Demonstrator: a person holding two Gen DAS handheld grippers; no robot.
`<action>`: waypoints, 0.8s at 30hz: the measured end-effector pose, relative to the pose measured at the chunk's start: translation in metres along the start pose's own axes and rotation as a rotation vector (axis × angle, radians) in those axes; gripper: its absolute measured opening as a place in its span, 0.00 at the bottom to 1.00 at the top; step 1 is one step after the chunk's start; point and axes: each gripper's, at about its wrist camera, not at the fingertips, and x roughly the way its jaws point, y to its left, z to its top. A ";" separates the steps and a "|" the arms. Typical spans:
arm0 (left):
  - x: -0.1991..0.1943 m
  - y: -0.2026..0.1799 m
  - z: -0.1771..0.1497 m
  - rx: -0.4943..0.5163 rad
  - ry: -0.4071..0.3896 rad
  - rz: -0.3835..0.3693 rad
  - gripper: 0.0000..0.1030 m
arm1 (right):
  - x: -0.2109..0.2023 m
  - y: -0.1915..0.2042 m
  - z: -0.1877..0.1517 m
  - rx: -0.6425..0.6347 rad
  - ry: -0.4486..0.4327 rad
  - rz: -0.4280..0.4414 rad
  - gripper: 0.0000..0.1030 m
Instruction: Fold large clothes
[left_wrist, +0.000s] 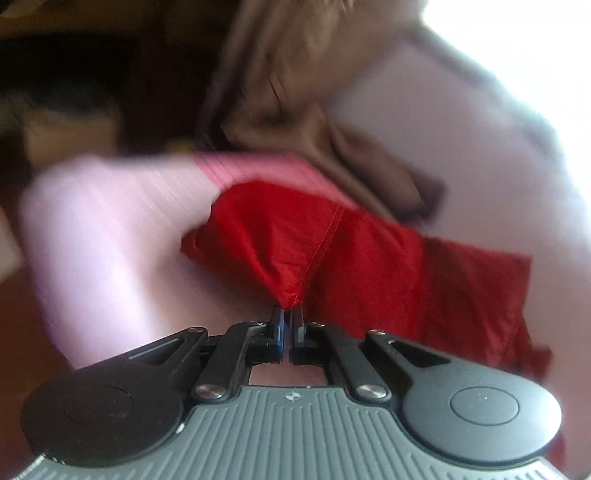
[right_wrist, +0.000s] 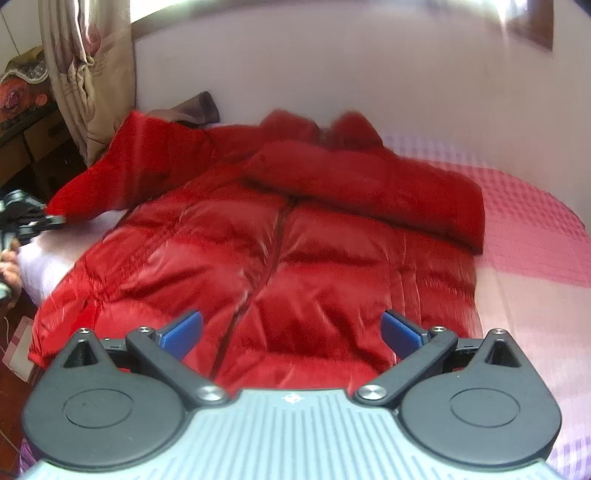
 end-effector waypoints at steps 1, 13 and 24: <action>-0.006 0.003 0.004 0.003 -0.026 0.023 0.01 | 0.002 -0.001 0.006 0.001 -0.006 0.011 1.00; -0.050 0.028 0.001 0.075 -0.157 0.227 0.82 | 0.119 0.023 0.095 -0.214 -0.098 -0.093 1.00; -0.120 -0.050 -0.070 0.316 -0.203 0.031 0.93 | 0.222 0.025 0.113 -0.368 -0.100 -0.242 0.28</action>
